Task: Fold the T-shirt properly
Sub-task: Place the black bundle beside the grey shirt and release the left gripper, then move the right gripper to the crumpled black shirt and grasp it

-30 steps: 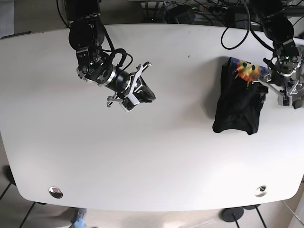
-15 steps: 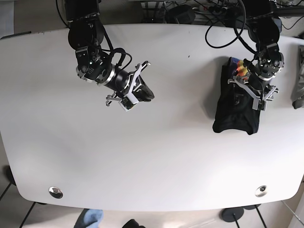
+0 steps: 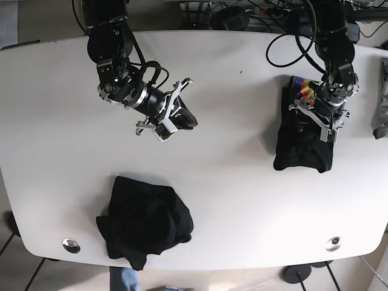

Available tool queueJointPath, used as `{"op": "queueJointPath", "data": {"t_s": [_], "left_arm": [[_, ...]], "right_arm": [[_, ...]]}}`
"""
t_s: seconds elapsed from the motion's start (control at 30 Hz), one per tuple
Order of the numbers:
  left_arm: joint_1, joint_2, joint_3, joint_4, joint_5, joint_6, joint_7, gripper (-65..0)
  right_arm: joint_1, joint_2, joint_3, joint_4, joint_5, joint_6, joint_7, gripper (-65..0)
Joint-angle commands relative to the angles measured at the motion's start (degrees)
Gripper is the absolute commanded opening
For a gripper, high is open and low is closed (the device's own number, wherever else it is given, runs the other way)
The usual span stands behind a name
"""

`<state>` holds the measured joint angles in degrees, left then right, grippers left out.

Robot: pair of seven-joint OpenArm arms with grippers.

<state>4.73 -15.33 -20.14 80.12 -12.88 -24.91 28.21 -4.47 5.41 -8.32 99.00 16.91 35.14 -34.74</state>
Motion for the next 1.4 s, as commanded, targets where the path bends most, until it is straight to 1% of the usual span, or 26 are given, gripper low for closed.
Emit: {"op": "queueJointPath", "data": {"t_s": [0.03,0.07,0.17,0.23,0.47,0.53,0.63,0.67,0.77,0.8,0.83,0.87,0.9,0.93,0.97,1.07,1.1,1.13,1.23,1.4], "left_arm": [[-0.20,-0.80,-0.12,0.54,0.27,0.16,0.06,-25.1],[-0.20,-0.89,-0.12,0.28,0.36,0.16,0.06,-25.1],[-0.29,-0.98,-0.12,-4.56,3.43,-0.02,0.06,-25.1],[-0.29,-0.98,-0.12,-6.05,4.66,-0.02,0.06,-25.1],[0.15,-1.06,-0.39,-7.46,4.75,-0.02,0.06,-25.1],[2.08,-1.06,-0.47,-7.02,4.66,-0.02,0.06,-25.3],[3.93,-3.26,-0.91,-7.02,4.23,-0.02,0.06,-25.3],[4.63,-3.61,-1.53,-7.02,4.23,-0.11,0.06,-25.3],[6.56,-3.88,-3.20,-6.93,4.23,-0.19,0.06,-25.3],[7.53,-3.88,-4.17,-6.93,4.23,-0.98,0.06,-25.3],[8.06,-3.88,-5.22,-6.93,4.23,-2.83,0.06,-25.3],[8.85,-3.88,-7.42,-7.02,4.58,-6.26,0.06,-25.3],[9.29,-3.88,-9.44,-7.11,4.66,-8.19,0.06,-25.3],[9.64,-3.96,-12.69,-7.37,4.66,-10.39,0.06,-25.3],[9.64,-4.40,-14.63,-7.46,4.75,-11.53,0.06,-25.3],[10.96,-6.51,-17.53,-7.55,4.66,-13.29,0.15,-25.3],[11.05,-7.39,-18.06,-7.55,4.58,-13.38,0.15,-25.3],[11.14,-8.27,-18.85,-7.55,4.58,-13.38,0.15,-25.3],[11.14,-10.03,-20.34,-7.55,4.31,-13.38,0.15,-25.3],[11.05,-10.38,-19.99,-7.55,4.66,-13.38,0.15,-25.3]], "right_arm": [[0.91,-0.09,0.10,1.09,1.25,0.34,1.55,-59.8],[0.91,-0.09,0.10,1.17,1.25,0.34,1.55,-59.8],[1.00,0.00,0.10,1.44,1.25,0.34,1.55,-59.8],[1.09,0.00,0.10,1.44,1.25,0.34,1.64,-59.8],[0.91,-0.09,0.10,1.53,1.25,0.34,1.64,-59.8],[1.00,-0.18,0.01,2.05,1.69,0.34,1.64,-59.8],[1.00,-0.62,0.01,2.93,1.51,0.25,1.64,-59.8],[1.00,-0.97,0.01,2.85,1.16,0.25,1.64,-59.8],[1.26,-0.79,0.18,1.97,1.16,0.16,1.64,-59.5],[2.23,-0.53,0.27,0.74,1.07,0.16,1.73,-59.3],[3.28,-0.44,0.27,-0.06,1.07,0.16,1.73,-59.3],[4.60,0.70,0.36,-1.02,1.07,0.16,1.73,-59.0],[5.22,1.23,0.36,-1.55,1.07,0.16,1.73,-56.8],[6.27,1.49,0.36,-1.81,1.07,0.16,1.73,-50.9],[6.80,1.93,0.36,-1.81,1.07,0.16,1.64,-46.1],[8.29,3.16,0.36,-1.81,1.07,0.16,1.64,-31.1],[8.56,3.16,1.50,-1.73,1.07,0.16,1.64,-24.4],[8.73,2.72,4.58,-1.64,1.16,0.16,1.55,-19.2],[8.73,2.11,8.27,-1.37,1.51,0.16,1.55,-13.3],[7.77,2.37,8.54,-1.11,1.25,0.16,1.55,-13.2]]}}
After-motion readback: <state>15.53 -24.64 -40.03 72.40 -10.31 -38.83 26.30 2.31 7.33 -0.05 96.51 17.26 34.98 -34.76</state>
